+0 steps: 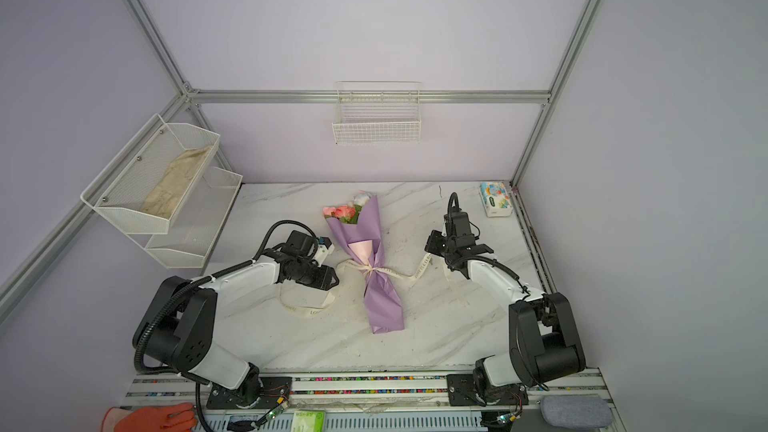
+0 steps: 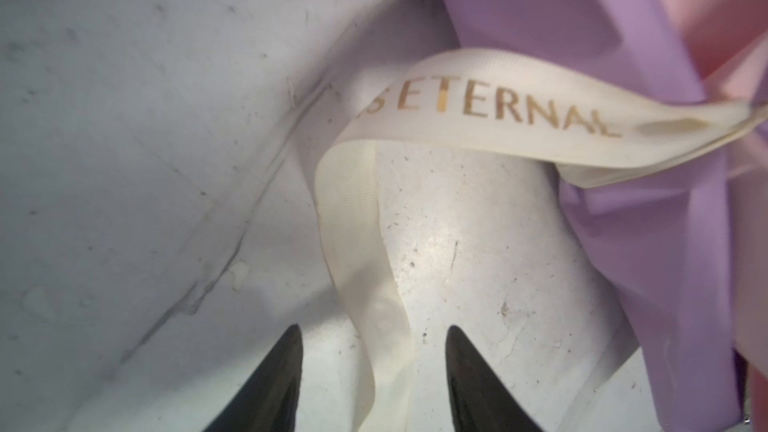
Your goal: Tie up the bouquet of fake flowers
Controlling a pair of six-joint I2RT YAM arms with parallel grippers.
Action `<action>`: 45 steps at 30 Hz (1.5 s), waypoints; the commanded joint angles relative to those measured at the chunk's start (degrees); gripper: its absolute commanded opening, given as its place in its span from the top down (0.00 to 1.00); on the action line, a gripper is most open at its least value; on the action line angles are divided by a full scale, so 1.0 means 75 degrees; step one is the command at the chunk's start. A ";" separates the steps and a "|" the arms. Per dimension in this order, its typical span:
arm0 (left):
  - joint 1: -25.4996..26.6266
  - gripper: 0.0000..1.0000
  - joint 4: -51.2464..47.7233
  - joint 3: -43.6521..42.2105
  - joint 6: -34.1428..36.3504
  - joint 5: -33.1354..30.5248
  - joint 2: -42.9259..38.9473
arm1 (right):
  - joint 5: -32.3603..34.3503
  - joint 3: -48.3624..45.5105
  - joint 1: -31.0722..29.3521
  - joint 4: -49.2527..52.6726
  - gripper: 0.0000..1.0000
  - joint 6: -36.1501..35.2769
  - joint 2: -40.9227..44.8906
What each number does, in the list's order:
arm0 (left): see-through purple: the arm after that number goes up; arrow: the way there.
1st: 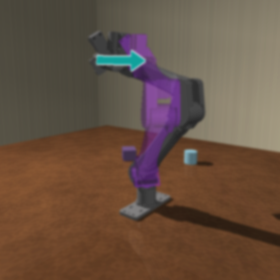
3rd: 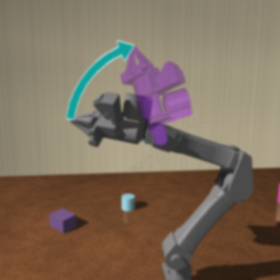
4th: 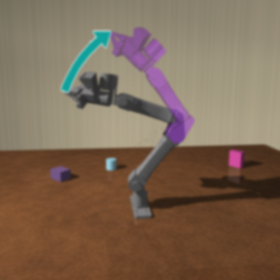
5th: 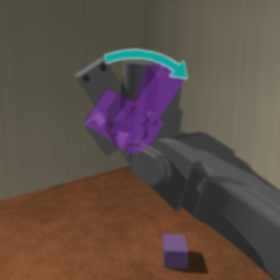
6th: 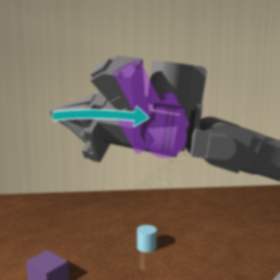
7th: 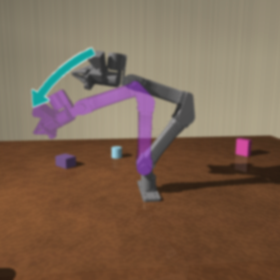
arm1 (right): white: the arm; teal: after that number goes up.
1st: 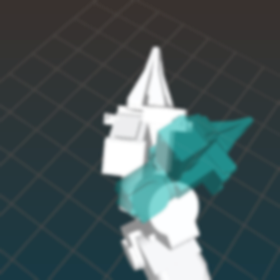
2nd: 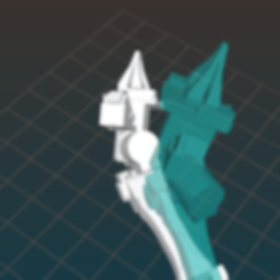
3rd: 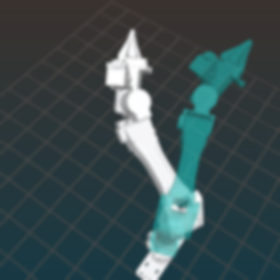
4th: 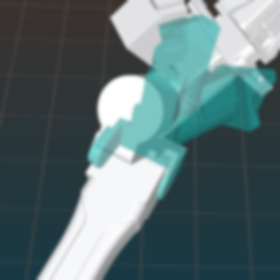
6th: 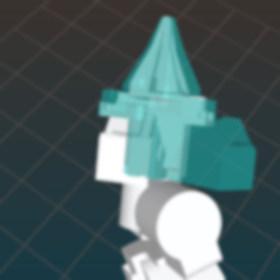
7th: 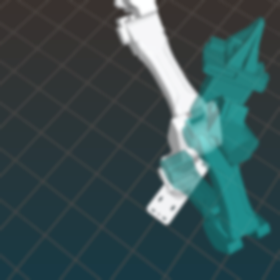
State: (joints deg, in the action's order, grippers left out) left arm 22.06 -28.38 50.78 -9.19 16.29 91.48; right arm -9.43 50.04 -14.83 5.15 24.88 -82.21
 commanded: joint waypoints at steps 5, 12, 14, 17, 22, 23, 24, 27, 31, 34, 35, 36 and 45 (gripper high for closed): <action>0.0326 0.54 -0.0512 0.1037 0.0294 -0.0550 0.0508 | -0.0017 0.0248 -0.0003 -0.0019 0.98 0.0018 -0.0115; 0.0572 0.81 -0.0815 0.1156 0.0510 -0.0725 0.0725 | 0.0067 0.0195 0.0001 0.0051 0.97 0.0126 -0.0153; 0.0648 0.94 -0.0833 0.1150 0.0525 -0.0809 0.0695 | 0.0086 0.0227 0.0000 0.0086 0.97 0.0184 -0.0195; 0.0731 1.00 -0.0775 0.1148 0.0481 -0.0950 0.0491 | 0.0027 0.0257 0.0006 0.0105 0.97 0.0221 -0.0241; 0.0796 1.00 -0.0307 0.0992 0.0341 -0.1169 -0.0263 | -0.0011 0.0344 -0.0003 0.0168 0.96 0.0267 -0.0288; 0.0820 1.00 -0.0192 0.0933 0.0324 -0.1226 -0.0471 | -0.0023 0.0365 0.0000 0.0201 0.96 0.0268 -0.0288; 0.0826 1.00 -0.0093 0.0871 0.0302 -0.1294 -0.0646 | -0.0031 0.0379 0.0002 0.0217 0.96 0.0268 -0.0287; 0.0868 1.00 0.0273 0.0615 0.0322 -0.1387 -0.1228 | -0.0043 0.0384 -0.0003 0.0268 0.94 0.0278 -0.0285; 0.0878 0.90 0.0338 0.0400 0.0316 -0.1606 -0.1699 | -0.0075 0.0359 0.0019 0.0309 0.93 0.0291 -0.0364; 0.0878 0.70 -0.0334 0.0542 0.0034 -0.1397 -0.1530 | -0.0143 0.0379 0.0018 0.0298 0.93 0.0280 -0.0421; 0.0886 0.66 -0.0496 0.0513 -0.0113 -0.1301 -0.1502 | -0.0149 0.0400 0.0008 0.0311 0.93 0.0275 -0.0446; 0.0886 0.63 -0.0581 0.0453 -0.0224 -0.1182 -0.1483 | -0.0149 0.0406 0.0017 0.0324 0.93 0.0269 -0.0461; 0.0914 0.58 -0.1170 0.0521 -0.0359 -0.0748 -0.0412 | -0.0182 0.0403 0.0009 0.0340 0.92 0.0268 -0.0511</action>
State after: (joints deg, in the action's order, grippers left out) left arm 28.64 -35.29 55.20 -11.11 8.75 87.18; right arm -10.37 51.75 -14.83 6.33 26.70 -85.82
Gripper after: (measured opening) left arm 0.420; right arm 0.081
